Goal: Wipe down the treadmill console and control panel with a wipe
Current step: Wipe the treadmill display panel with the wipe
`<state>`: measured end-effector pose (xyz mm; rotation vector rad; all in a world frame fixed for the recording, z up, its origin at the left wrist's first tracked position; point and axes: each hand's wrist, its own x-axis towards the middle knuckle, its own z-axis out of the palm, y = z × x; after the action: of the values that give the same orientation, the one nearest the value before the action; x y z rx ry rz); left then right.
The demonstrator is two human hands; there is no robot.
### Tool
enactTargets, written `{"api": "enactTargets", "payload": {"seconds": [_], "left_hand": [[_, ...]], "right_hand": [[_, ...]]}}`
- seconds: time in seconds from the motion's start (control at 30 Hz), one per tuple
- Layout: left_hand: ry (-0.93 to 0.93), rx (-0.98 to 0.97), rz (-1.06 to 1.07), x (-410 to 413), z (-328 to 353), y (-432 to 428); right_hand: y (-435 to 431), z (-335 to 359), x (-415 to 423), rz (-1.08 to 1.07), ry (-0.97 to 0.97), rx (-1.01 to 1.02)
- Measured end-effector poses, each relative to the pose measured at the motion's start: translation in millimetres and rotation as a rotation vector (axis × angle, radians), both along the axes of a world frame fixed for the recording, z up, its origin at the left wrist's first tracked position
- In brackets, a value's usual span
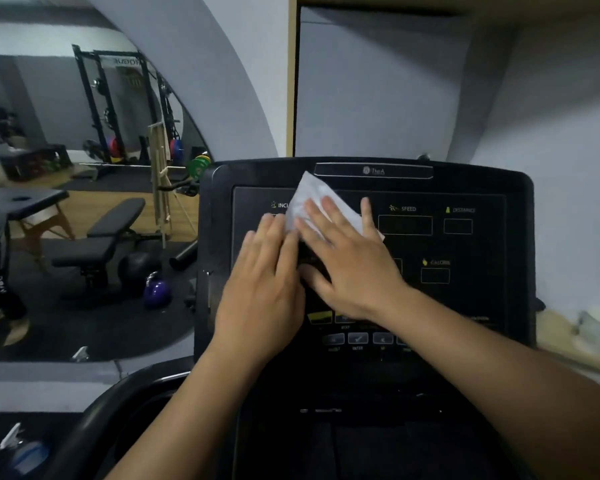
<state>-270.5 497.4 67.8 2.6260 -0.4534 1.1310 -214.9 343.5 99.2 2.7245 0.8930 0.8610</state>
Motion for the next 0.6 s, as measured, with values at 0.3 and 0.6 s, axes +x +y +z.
{"api": "enactTargets", "payload": {"seconds": [0.3,0.6], "left_hand": [[-0.017,0.204,0.044,19,-5,-21],[-0.06,0.252,-0.057,37,6,-41]], "right_hand": [[-34,-25,-37,0.133,-0.085,0.291],[-43,2,-7,0.073,0.005,0.343]]}}
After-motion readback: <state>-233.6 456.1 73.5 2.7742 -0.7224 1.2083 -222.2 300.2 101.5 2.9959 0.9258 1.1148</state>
